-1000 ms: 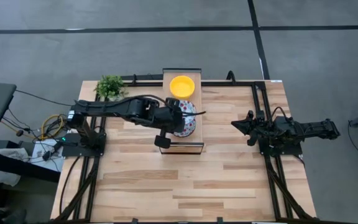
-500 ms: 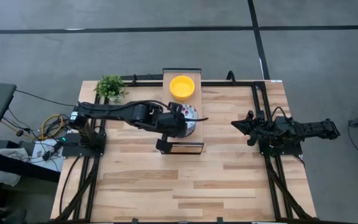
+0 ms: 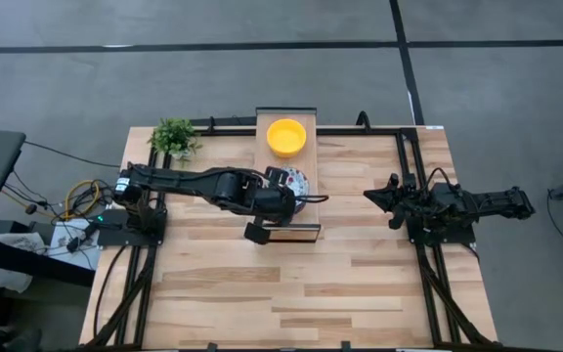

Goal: Pick & Place Mini bowls
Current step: Stack the white patterned bowl on top of the white patterned bowl on the shelf

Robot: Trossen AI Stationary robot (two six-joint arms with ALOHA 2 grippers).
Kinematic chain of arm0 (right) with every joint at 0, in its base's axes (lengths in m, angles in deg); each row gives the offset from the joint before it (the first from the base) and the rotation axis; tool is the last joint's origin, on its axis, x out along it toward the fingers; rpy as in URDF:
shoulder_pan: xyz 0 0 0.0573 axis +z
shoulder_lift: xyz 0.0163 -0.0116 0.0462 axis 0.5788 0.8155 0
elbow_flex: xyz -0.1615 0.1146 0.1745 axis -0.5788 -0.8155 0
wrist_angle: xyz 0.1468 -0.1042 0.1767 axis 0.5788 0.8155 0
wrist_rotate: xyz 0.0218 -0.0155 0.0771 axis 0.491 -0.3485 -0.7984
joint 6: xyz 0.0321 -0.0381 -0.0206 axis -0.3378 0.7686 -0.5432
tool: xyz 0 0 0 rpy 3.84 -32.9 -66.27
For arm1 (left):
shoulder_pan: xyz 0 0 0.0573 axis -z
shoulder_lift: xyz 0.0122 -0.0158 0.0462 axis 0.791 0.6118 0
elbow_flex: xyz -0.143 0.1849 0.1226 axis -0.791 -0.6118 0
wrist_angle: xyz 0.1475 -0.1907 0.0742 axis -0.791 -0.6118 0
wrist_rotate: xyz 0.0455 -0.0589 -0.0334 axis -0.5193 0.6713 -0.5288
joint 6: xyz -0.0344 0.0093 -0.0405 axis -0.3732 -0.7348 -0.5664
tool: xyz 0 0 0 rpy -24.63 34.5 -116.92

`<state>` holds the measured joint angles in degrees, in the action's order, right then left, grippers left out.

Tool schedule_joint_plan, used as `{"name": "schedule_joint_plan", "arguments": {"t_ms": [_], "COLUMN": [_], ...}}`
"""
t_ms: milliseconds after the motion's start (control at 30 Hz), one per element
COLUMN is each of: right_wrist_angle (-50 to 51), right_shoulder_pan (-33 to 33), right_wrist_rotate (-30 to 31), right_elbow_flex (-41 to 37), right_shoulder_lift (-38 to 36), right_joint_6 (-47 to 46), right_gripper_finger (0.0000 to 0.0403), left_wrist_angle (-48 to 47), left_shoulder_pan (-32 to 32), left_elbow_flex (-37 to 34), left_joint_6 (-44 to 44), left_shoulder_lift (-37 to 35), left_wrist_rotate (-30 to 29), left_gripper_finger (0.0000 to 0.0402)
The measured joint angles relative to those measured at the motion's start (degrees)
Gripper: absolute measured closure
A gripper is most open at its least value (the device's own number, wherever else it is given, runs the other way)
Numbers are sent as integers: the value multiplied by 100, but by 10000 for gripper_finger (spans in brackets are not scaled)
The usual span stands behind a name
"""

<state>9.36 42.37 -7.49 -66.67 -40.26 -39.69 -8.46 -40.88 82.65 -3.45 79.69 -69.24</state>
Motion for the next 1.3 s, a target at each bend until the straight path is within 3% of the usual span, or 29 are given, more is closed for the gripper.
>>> {"name": "schedule_joint_plan", "arguments": {"t_ms": [1300], "right_wrist_angle": [-3], "right_shoulder_pan": [0], "right_wrist_rotate": [-2], "right_elbow_flex": [0], "right_shoulder_lift": [0], "right_joint_6": [0], "right_gripper_finger": [403], "left_wrist_angle": [21], "left_shoulder_pan": [145], "left_elbow_flex": [-142], "left_joint_6": [-304], "left_shoulder_lift": [-11], "left_wrist_rotate": [35], "left_gripper_finger": [389]}}
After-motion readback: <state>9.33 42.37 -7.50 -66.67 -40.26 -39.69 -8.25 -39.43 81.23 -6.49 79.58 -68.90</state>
